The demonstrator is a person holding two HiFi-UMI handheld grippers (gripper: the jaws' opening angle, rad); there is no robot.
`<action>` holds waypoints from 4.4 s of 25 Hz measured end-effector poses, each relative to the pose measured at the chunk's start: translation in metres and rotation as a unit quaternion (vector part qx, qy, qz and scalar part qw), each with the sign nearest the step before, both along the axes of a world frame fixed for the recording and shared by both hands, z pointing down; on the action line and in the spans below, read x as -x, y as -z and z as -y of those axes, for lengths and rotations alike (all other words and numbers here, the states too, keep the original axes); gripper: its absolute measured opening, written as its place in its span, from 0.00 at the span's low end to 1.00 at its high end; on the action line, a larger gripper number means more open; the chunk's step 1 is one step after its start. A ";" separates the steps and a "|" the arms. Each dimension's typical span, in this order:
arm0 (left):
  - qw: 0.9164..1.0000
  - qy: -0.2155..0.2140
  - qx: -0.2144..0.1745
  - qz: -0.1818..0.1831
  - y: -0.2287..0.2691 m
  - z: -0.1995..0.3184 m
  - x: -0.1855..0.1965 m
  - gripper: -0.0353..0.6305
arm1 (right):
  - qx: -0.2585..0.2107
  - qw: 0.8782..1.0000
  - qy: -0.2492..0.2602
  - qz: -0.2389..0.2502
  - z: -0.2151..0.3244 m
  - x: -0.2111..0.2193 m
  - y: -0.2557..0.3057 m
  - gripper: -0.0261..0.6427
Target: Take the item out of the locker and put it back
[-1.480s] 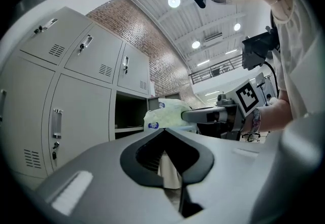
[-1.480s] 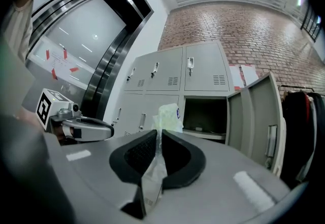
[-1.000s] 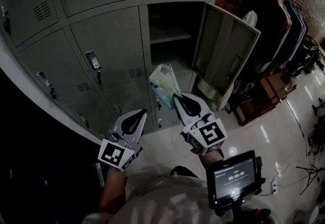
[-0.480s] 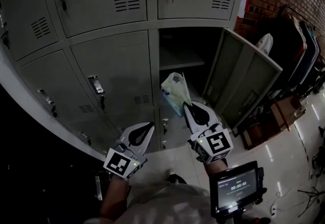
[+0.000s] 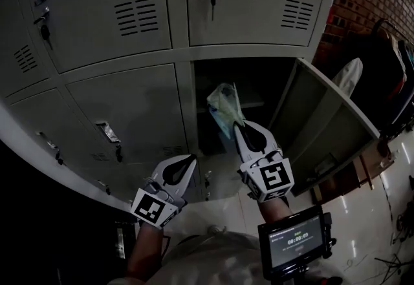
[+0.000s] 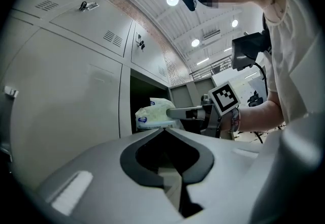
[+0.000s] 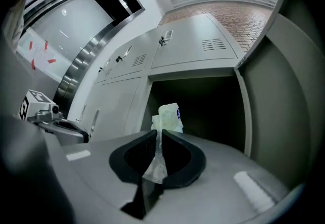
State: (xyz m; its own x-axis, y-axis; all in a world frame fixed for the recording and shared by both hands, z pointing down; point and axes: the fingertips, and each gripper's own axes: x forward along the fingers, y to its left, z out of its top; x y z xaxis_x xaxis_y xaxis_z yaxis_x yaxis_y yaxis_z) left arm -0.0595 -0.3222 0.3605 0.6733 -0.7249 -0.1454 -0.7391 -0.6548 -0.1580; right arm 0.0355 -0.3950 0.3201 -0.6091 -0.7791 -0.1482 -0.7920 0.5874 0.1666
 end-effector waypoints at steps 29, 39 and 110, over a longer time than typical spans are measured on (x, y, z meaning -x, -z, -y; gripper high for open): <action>0.999 -0.023 0.027 -0.002 -0.013 0.018 0.018 0.05 | -0.066 0.997 -0.041 -0.015 0.028 0.006 0.015 0.04; 0.999 -0.033 0.025 0.004 -0.021 -0.015 0.029 0.05 | 0.004 0.999 -0.021 -0.029 -0.033 0.040 -0.038 0.04; 1.000 -0.001 0.010 -0.009 0.006 -0.227 -0.043 0.05 | 0.024 0.997 0.037 -0.058 -0.275 -0.016 -0.045 0.04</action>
